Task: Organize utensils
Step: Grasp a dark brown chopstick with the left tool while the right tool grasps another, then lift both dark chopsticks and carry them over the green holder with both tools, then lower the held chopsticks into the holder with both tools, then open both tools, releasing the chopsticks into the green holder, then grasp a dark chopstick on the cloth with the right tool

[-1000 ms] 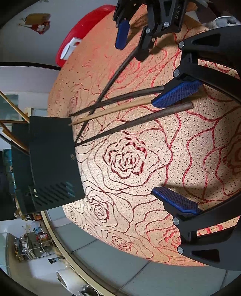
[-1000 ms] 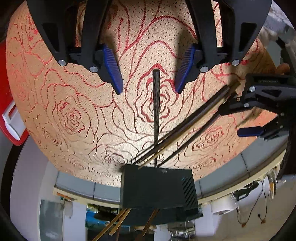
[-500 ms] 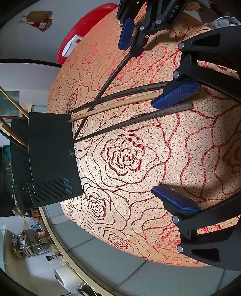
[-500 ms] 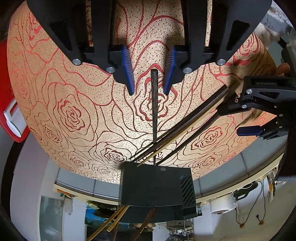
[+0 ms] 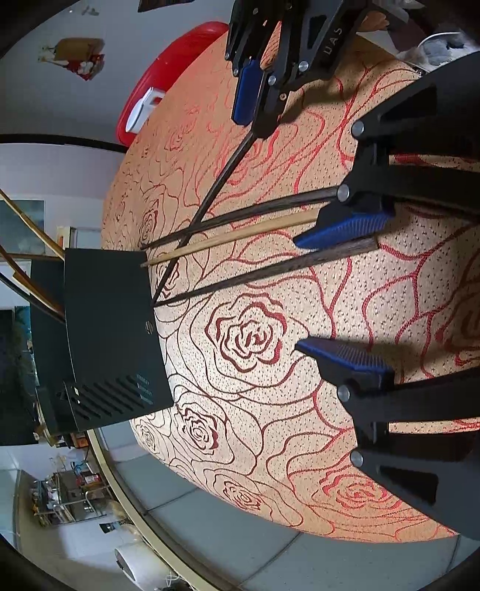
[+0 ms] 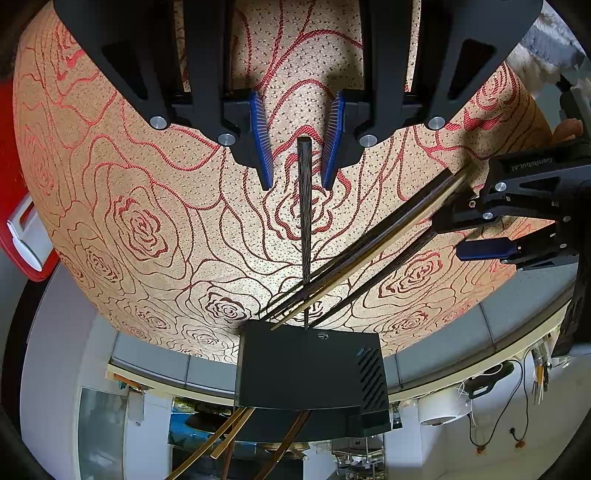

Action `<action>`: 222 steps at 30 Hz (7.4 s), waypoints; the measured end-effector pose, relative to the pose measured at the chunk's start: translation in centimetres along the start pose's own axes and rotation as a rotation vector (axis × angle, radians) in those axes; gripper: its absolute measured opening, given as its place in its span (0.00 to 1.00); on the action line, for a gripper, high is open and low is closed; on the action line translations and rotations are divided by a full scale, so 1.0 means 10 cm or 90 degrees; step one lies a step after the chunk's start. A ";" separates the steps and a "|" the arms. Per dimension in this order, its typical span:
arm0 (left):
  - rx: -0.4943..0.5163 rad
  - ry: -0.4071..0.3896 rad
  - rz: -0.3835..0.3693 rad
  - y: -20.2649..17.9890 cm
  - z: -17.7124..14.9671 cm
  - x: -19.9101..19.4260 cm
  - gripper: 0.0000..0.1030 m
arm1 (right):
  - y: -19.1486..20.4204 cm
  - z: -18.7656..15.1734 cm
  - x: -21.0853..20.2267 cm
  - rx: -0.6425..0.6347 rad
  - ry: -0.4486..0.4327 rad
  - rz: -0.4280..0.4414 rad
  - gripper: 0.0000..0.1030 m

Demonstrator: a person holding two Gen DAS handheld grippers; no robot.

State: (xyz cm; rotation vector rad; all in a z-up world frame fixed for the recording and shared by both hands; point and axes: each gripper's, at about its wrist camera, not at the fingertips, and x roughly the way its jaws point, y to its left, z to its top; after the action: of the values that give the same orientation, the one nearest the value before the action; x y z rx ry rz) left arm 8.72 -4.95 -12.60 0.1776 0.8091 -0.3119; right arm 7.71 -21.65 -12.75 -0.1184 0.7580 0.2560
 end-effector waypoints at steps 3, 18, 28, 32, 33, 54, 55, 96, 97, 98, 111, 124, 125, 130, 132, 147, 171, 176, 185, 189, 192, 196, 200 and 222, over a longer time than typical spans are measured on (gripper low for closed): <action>0.010 -0.005 -0.010 -0.03 -0.01 -0.01 0.35 | 0.00 0.00 0.00 0.000 0.000 0.000 0.26; -0.001 -0.003 -0.024 0.04 -0.02 -0.04 0.08 | -0.07 0.02 0.00 0.029 0.001 -0.006 0.09; -0.013 -0.046 0.014 0.22 0.08 -0.36 0.07 | -0.20 0.11 -0.21 0.065 -0.020 0.002 0.09; -0.012 -0.066 0.028 0.28 0.17 -0.51 0.07 | -0.26 0.21 -0.42 0.074 -0.060 -0.001 0.09; -0.011 -0.070 0.031 0.28 0.20 -0.54 0.07 | -0.28 0.24 -0.47 0.075 -0.069 -0.002 0.09; 0.008 -0.163 0.033 0.48 0.85 -1.18 0.07 | -0.55 1.03 -1.31 0.087 -0.236 0.007 0.08; 0.006 -0.167 0.029 0.50 0.88 -1.22 0.07 | -0.56 1.08 -1.33 0.086 -0.241 0.008 0.08; 0.011 -0.199 -0.003 0.80 2.32 -1.48 0.07 | -0.71 2.66 -1.58 0.061 -0.281 0.012 0.07; 0.012 -0.202 -0.003 0.79 2.36 -1.47 0.07 | -0.70 2.70 -1.57 0.059 -0.282 0.012 0.07; 0.012 -0.205 -0.004 0.79 2.40 -1.46 0.07 | -0.69 2.73 -1.56 0.057 -0.283 0.011 0.07; 0.010 -0.230 -0.002 0.81 2.96 -1.26 0.07 | -0.78 3.26 -1.21 0.077 -0.302 -0.014 0.07; -0.015 -0.211 -0.012 0.95 3.13 -0.89 0.07 | -0.82 3.25 -0.93 0.072 -0.275 0.012 0.07; -0.017 -0.211 -0.012 0.96 3.14 -0.87 0.07 | -0.82 3.23 -0.93 0.069 -0.274 0.013 0.07; -0.025 -0.212 -0.002 0.96 3.16 -0.79 0.07 | -0.84 3.08 -0.97 0.065 -0.270 0.016 0.07; -0.022 -0.214 0.004 0.93 3.16 -0.77 0.07 | -0.89 3.03 -1.00 0.067 -0.270 0.014 0.07; -0.029 -0.211 0.020 0.83 2.99 -0.67 0.54 | -1.35 2.31 -0.92 0.111 -0.220 -0.014 0.08; -0.095 -0.179 -0.032 0.92 1.34 -0.92 0.67 | -1.92 0.16 -0.31 0.159 -0.030 -0.028 0.32; -0.080 -0.178 -0.026 0.81 1.11 -0.93 0.67 | -1.97 0.01 -0.20 0.138 0.013 -0.021 0.32; -0.079 -0.157 -0.019 0.74 0.90 -0.88 0.67 | -1.93 -0.10 -0.12 0.095 0.037 -0.005 0.32; -0.085 -0.151 -0.018 0.76 0.85 -0.86 0.67 | -1.78 -0.15 -0.17 0.061 0.036 0.010 0.32; -0.093 -0.140 -0.020 0.78 0.82 -0.82 0.67 | -1.66 -0.19 -0.20 0.037 0.036 0.025 0.31; -0.102 -0.132 -0.024 0.77 0.77 -0.79 0.67 | -1.49 -0.22 -0.23 0.001 0.032 0.032 0.31; -0.111 -0.127 -0.032 0.78 0.73 -0.77 0.67 | -1.47 -0.20 -0.20 -0.004 0.022 0.015 0.31; -0.171 -0.119 -0.021 1.04 0.51 -0.79 0.67 | -1.25 0.21 -0.82 0.018 -0.094 0.054 0.08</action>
State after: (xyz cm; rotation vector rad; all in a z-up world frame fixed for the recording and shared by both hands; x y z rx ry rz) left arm 10.57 5.06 -2.94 -0.1153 0.6606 -0.2435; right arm 6.80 -34.77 -5.39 -0.0392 0.6208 0.3313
